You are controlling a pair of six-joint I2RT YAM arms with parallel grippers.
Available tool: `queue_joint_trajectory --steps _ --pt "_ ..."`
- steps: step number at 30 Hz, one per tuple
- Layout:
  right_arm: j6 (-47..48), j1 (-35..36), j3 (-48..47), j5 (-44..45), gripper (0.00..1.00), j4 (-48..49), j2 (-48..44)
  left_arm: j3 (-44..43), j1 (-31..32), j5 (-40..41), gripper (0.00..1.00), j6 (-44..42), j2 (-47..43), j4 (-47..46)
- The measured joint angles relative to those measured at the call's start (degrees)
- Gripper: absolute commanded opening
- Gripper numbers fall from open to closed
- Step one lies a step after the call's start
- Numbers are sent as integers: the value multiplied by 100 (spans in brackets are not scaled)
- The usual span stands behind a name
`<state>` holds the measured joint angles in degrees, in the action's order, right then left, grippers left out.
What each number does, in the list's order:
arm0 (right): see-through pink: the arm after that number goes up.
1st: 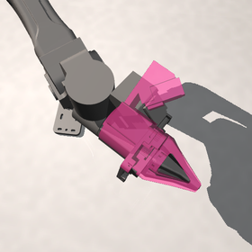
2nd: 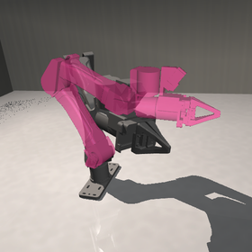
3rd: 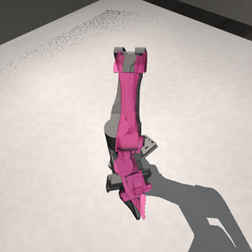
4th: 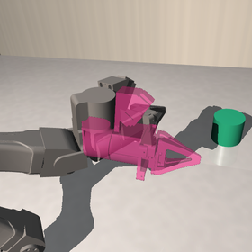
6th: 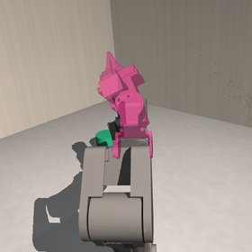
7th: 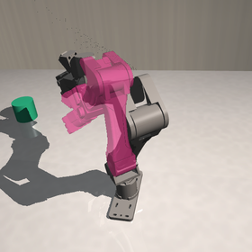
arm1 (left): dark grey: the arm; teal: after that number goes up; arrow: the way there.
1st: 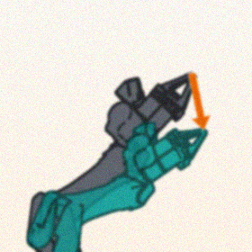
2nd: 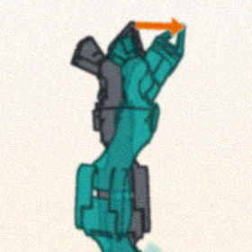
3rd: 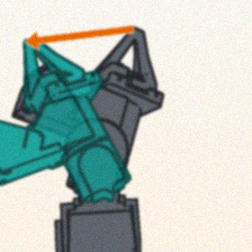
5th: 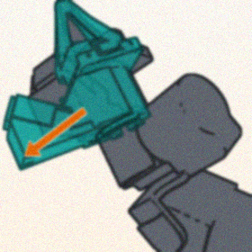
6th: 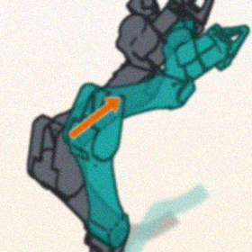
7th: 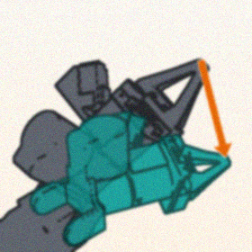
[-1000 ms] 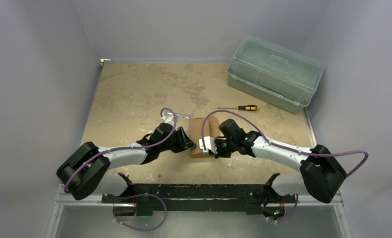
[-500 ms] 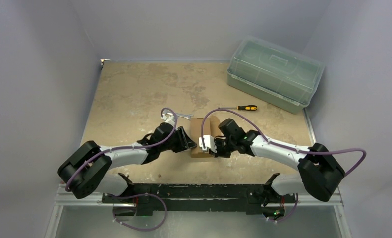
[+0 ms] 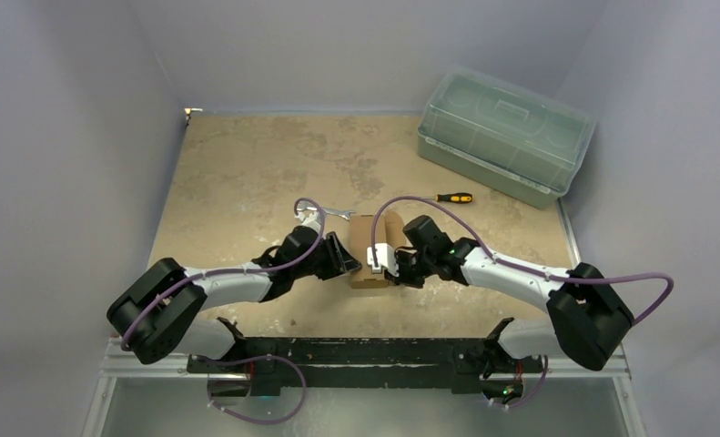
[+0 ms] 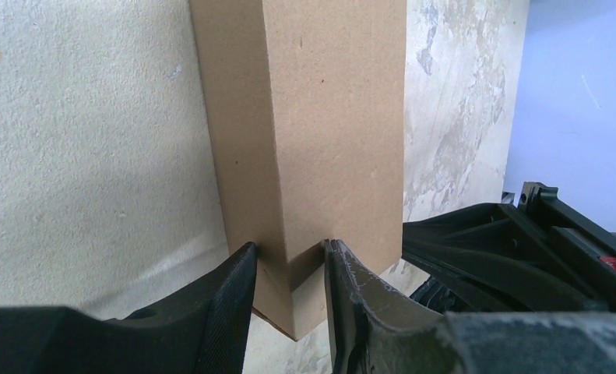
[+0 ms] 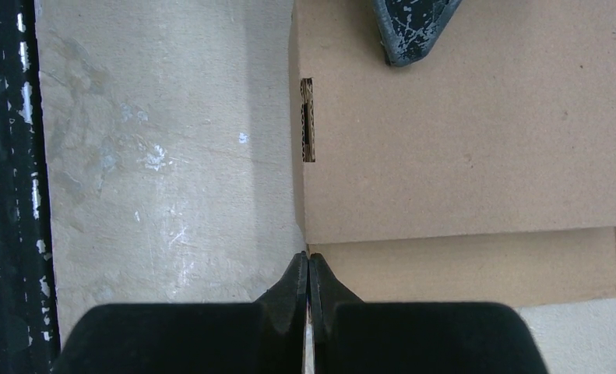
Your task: Fold the paper box
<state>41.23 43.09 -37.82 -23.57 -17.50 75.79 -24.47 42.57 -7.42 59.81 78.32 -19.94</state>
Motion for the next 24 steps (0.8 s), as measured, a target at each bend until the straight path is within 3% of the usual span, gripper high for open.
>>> queue_joint_trajectory --steps 24 --pt "-601 -37 -33 -186 0 33 -7 162 -2 24 35 369 168 -511"
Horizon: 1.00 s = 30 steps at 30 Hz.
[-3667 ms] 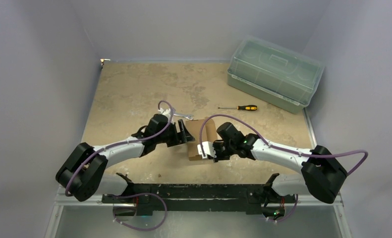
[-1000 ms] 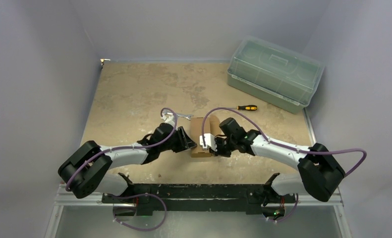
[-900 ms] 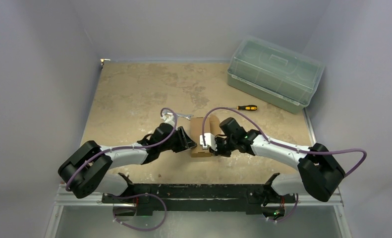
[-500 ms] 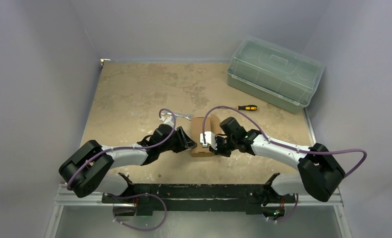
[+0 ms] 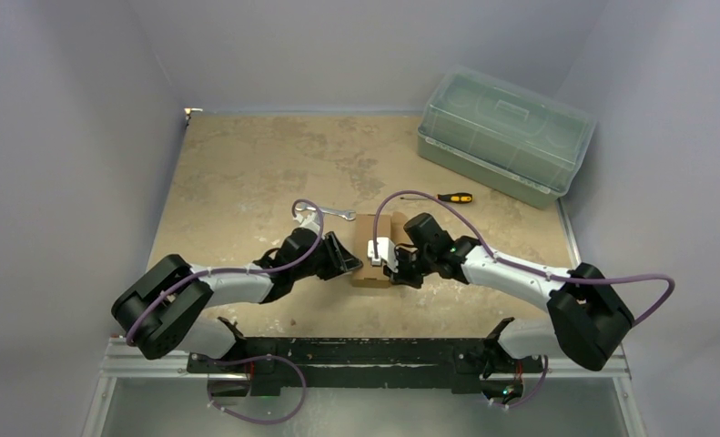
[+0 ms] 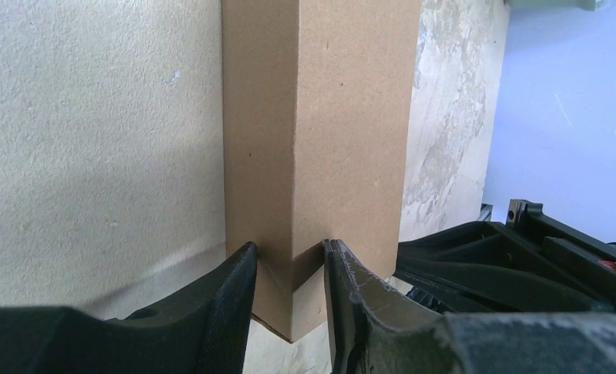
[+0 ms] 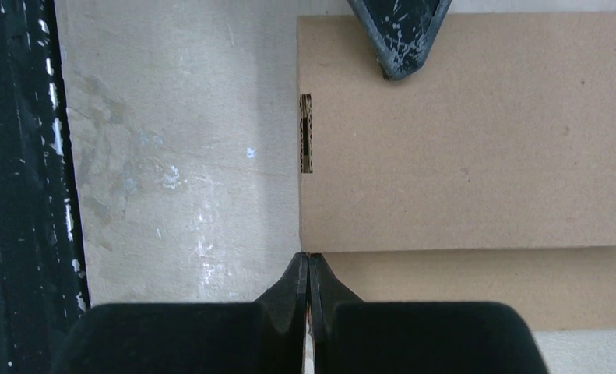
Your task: Fold the paper box
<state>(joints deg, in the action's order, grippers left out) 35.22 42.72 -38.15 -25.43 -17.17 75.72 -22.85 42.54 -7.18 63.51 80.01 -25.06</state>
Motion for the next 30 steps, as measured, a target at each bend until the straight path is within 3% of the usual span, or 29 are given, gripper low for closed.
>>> queue_joint_trajectory --steps 8,13,25,30 --pt "-164 -2 -55 -70 5 0 28 0 -4 4 35 44 81 -129" --pt "-138 -7 -153 -79 23 -55 221 0 -4 46 35 46 83 -131" --pt "378 -297 -553 -332 45 -566 210 17 -4 59 35 46 79 -151" --pt "1204 -498 -706 -601 46 -1200 181 22 -4 59 35 46 76 -151"
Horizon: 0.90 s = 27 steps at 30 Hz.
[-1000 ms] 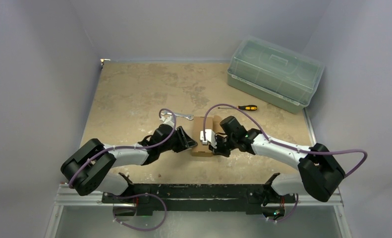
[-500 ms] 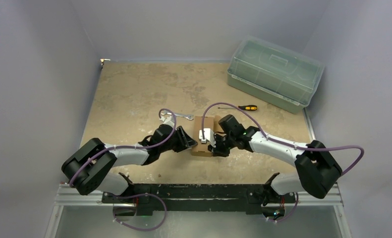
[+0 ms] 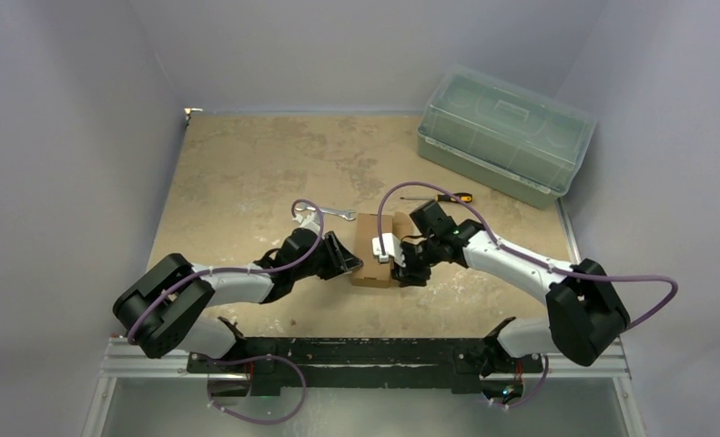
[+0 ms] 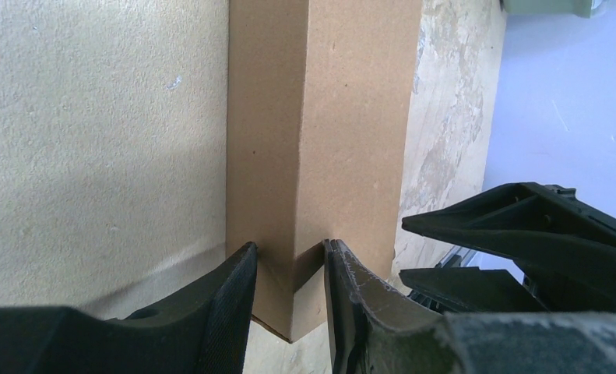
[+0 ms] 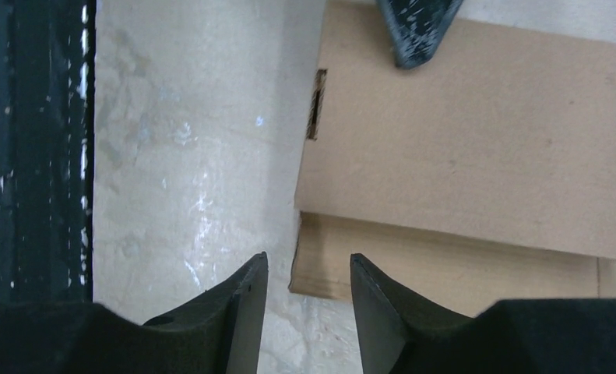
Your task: Fold the paper box
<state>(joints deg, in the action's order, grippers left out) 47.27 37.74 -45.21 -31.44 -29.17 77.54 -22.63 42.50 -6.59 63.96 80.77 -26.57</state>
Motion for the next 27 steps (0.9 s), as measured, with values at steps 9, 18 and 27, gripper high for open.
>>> queue_joint_trajectory --steps 9,18,27 --pt "391 -35 37 35 30 -229 267 0 0 -2 35 0 0 -2" --pt "249 -24 92 66 0 -37 269 0 0 -2 35 0 2 -4" --pt "138 -13 92 2 0 -44 267 0 0 -4 35 0 13 -20"
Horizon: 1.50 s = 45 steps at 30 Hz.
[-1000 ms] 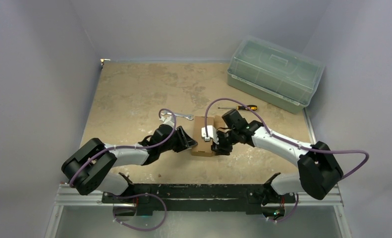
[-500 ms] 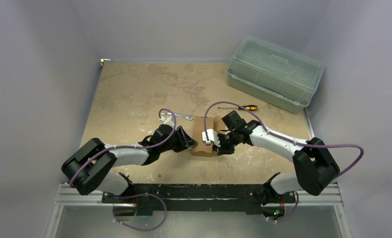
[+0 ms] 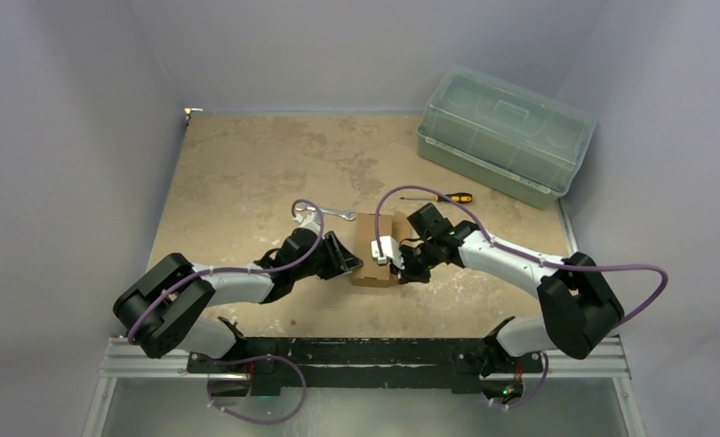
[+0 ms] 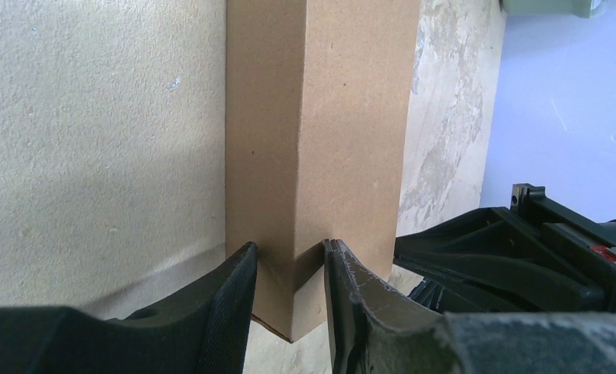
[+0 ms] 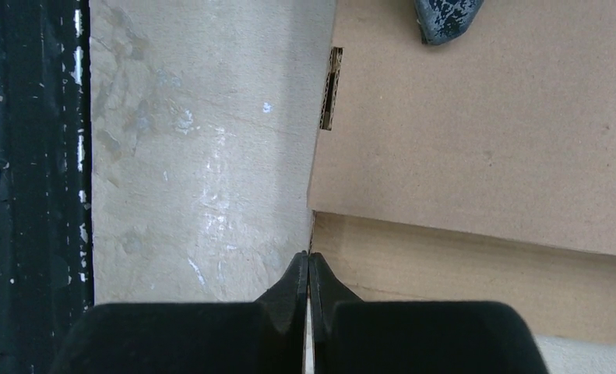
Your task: Fold the paper box
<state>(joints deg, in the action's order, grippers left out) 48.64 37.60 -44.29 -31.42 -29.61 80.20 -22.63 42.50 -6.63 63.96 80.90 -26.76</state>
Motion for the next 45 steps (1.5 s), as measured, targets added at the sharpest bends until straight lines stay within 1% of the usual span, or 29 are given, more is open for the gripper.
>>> queue_joint_trajectory --steps 8,19,20,23,24,27,29,32,33,34,36,37,38,39,41,42,45 --pt "-133 85 0 -223 0 -24 0 0 0 -26 35 0 50 -68" --pt "-476 247 0 -262 0 205 0 0 0 -44 35 0 96 -146" --pt "-498 251 0 -262 4 221 0 -2 0 -44 35 0 96 -146" --pt "-468 247 -28 -306 26 170 0 0 0 -44 36 0 96 -146" --pt "-402 238 -76 -372 31 96 0 0 0 -44 36 -2 96 -144" --pt "-199 142 -236 -568 42 -133 -76 0 0 -44 39 -7 94 -131" --pt "76 -17 -387 -732 44 -426 -236 0 -20 -44 42 -13 83 -98" --pt "428 -503 -656 -1051 41 -879 -492 0 -94 -66 52 -122 -20 79" --pt "463 -752 -739 -1158 36 -942 -579 0 -142 -72 56 -197 -85 184" --pt "444 -966 -787 -1211 26 -929 -651 -2 -188 -76 60 -254 -146 278" --pt "109 -1495 -791 -1244 13 -651 -822 -28 -295 -85 66 -485 -317 570" --pt "-118 -1672 -765 -1187 11 -450 -879 -68 -339 -87 67 -614 -417 745" --pt "-501 -1871 -664 -1047 12 -33 -957 -140 -378 -85 69 -763 -522 931" --pt "-719 -1961 -581 -940 18 210 -1003 -216 -402 -81 72 -890 -597 1069" --pt "-1237 -2026 -341 -643 34 800 -1062 -505 -448 -61 81 -1300 -734 1427" --pt "-1421 -2026 -269 -542 38 970 -1056 -671 -461 -35 83 -1537 -780 1574" --pt "-1851 -2052 -201 -254 44 1421 -881 -1132 -483 61 85 -2181 -793 1803"
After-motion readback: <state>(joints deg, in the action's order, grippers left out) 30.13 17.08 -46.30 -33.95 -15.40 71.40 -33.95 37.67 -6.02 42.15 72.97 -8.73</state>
